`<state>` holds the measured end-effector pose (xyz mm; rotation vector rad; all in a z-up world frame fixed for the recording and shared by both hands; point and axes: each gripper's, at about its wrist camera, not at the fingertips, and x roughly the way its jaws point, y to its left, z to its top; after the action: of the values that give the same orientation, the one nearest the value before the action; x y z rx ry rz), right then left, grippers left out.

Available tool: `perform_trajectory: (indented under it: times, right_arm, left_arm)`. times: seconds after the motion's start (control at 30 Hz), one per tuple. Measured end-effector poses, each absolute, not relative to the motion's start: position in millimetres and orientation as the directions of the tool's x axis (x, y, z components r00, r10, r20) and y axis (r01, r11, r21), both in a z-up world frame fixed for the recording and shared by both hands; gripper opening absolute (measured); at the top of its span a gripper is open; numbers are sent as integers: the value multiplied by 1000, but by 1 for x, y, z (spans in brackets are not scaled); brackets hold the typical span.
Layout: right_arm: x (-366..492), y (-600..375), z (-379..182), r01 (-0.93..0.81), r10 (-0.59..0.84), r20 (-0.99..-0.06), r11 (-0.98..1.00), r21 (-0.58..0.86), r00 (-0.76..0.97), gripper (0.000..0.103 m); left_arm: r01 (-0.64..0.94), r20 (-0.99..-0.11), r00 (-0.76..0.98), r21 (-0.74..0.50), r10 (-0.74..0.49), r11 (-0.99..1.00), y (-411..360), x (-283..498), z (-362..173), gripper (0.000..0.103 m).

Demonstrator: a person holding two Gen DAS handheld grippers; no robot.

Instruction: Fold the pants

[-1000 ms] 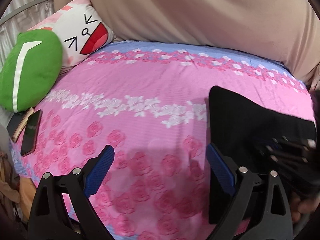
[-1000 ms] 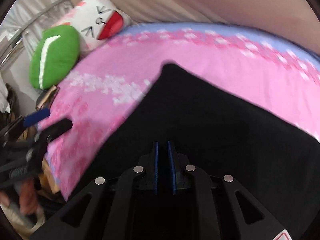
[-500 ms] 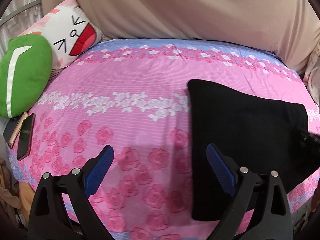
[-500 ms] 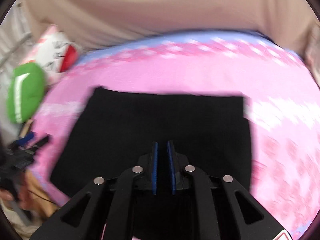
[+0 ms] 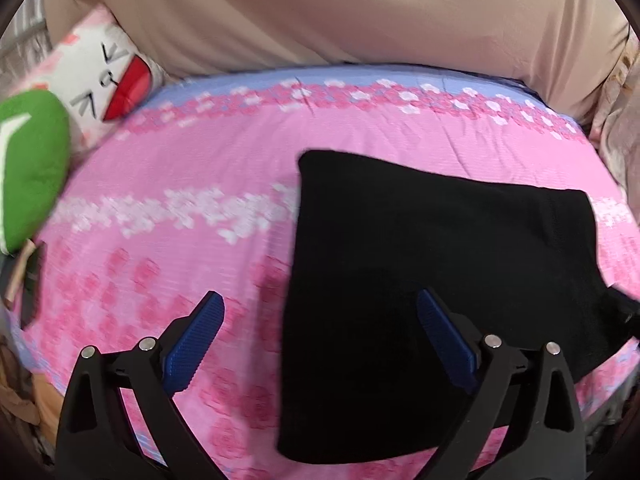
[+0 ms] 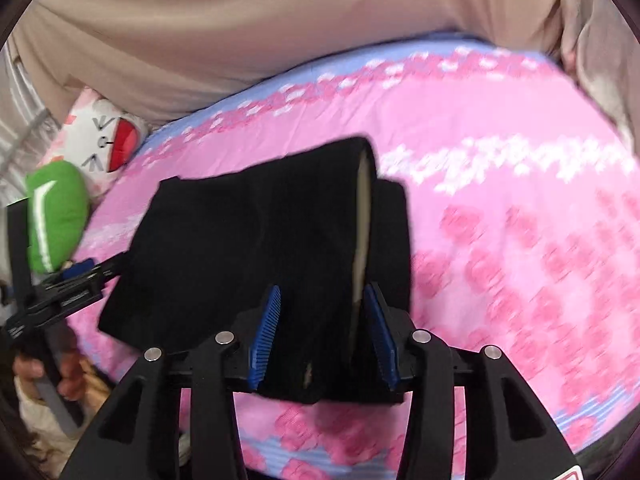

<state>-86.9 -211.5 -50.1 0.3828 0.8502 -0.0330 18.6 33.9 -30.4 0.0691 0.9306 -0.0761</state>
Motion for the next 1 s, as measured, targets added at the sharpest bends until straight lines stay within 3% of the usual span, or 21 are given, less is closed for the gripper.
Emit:
perform_trajectory:
  times: [0.1, 0.13, 0.2, 0.27, 0.33, 0.4, 0.47, 0.5, 0.57, 0.63, 0.7, 0.73, 0.77, 0.83, 0.9, 1.0]
  right_arm:
    - [-89, -210, -60, 145, 168, -727, 927, 346, 666, 50]
    - [-88, -211, -62, 141, 168, -723, 927, 346, 670, 47]
    - [-87, -212, -64, 160, 137, -730, 933, 322, 669, 18]
    - [-95, -217, -57, 143, 181, -713, 918, 369, 678, 13]
    - [-103, -216, -49, 124, 183, -705, 924, 361, 685, 13]
    - [-101, -213, -59, 120, 161, -737, 942, 313, 656, 21]
    - [-102, -221, -66, 138, 185, -725, 922, 361, 663, 24]
    - [-105, -225, -62, 159, 188, -717, 908, 387, 671, 42]
    - [-107, -229, -56, 234, 61, -725, 925, 299, 686, 77]
    - [-101, -233, -68, 249, 55, -755, 926, 283, 654, 79]
    - [-95, -244, -88, 236, 198, -747, 871, 432, 635, 78]
    - [-94, -247, -94, 232, 243, -729, 844, 484, 639, 77]
    - [-92, -244, -93, 196, 257, -708, 849, 490, 657, 53]
    - [-88, -242, -89, 185, 302, -689, 823, 537, 659, 40]
    - [-89, -234, -70, 155, 279, -681, 850, 503, 677, 33]
    - [-90, -219, -14, 71, 250, -614, 890, 449, 749, 31]
  left_arm:
    - [130, -851, 489, -146, -191, 981, 36, 25, -52, 96]
    - [110, -863, 468, -156, -190, 982, 38, 29, -61, 96]
    - [109, -864, 453, -193, -221, 975, 42, 29, -66, 92]
    - [116, -851, 461, -222, -250, 968, 46, 23, -54, 85]
    - [123, -836, 487, -219, -251, 968, 51, 16, -44, 88]
    - [109, -836, 499, -199, -227, 974, 54, 16, -44, 95]
    - [104, -849, 464, -234, -255, 967, 56, 21, -54, 95]
    - [99, -849, 449, -263, -279, 960, 58, 22, -56, 95]
    - [81, -853, 403, -327, -331, 942, 61, 30, -68, 98]
    - [66, -845, 393, -367, -362, 928, 64, 33, -77, 98]
    - [95, -841, 393, -365, -371, 926, 59, 33, -76, 97]
    - [108, -837, 390, -372, -383, 922, 56, 33, -74, 87]
    - [120, -836, 393, -367, -384, 922, 52, 33, -70, 75]
    - [133, -829, 393, -378, -399, 916, 51, 32, -59, 37]
    - [159, -793, 440, -392, -421, 906, 53, 30, -28, 26]
    - [226, -735, 509, -388, -448, 894, 51, 32, 14, 22]
